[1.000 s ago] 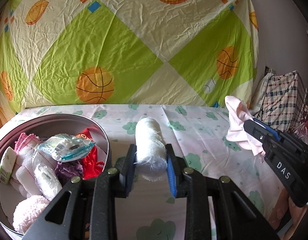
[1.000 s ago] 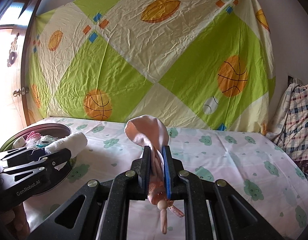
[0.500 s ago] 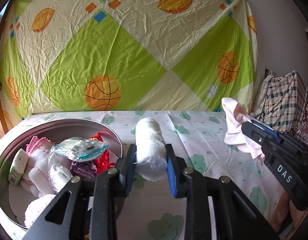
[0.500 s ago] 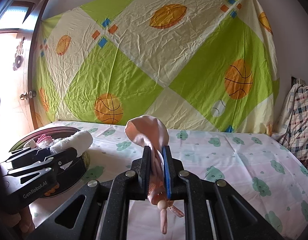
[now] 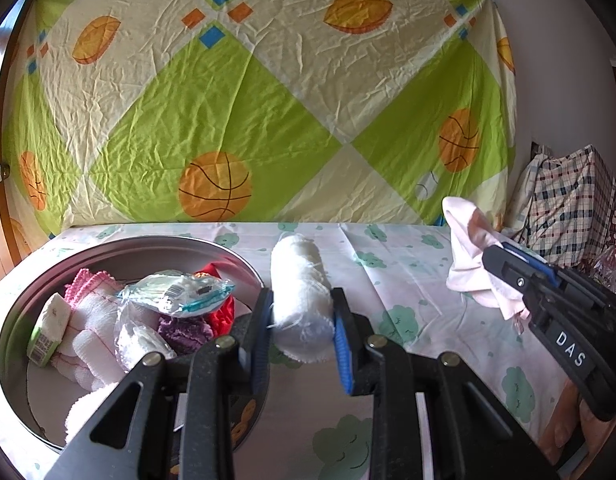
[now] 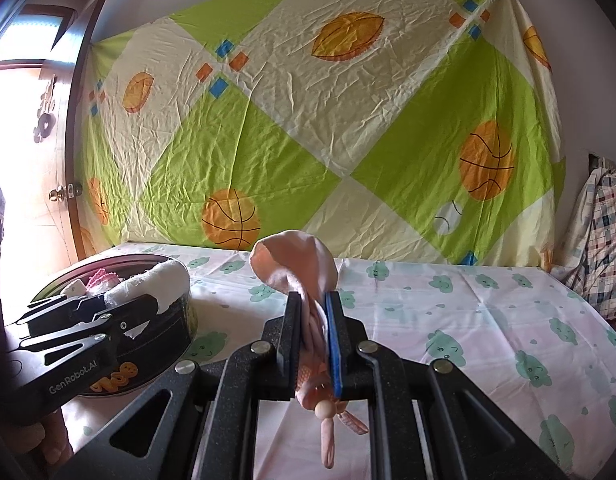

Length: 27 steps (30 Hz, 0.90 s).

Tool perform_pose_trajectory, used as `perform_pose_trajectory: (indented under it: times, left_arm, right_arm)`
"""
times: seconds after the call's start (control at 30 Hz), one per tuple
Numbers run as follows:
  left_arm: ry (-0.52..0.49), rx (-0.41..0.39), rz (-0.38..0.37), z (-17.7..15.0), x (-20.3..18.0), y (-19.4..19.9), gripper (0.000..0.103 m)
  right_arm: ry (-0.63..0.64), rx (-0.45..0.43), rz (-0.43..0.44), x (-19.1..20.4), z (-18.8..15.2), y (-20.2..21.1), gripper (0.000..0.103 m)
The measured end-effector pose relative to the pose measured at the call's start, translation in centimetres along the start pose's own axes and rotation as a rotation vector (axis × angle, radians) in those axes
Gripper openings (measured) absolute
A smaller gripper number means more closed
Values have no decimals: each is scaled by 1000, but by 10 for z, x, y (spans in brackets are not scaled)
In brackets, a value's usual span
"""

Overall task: Organize soft objects
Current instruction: 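Carry the towel and pink cloth over the dark tin with both tools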

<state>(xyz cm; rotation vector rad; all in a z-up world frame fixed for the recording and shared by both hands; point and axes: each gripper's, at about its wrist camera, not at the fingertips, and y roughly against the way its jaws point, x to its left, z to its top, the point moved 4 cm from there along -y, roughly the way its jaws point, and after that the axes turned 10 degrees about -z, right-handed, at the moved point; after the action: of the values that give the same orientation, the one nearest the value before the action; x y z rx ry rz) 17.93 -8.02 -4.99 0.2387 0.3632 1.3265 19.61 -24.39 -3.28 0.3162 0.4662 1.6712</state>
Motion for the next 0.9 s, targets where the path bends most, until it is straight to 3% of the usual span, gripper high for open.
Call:
perform_pose_trajectory:
  times: [0.9]
  left_arm:
    - [-10,-45,25,-3,17,26,27]
  right_arm:
    - [-7,-4,57,22,-2,8,13]
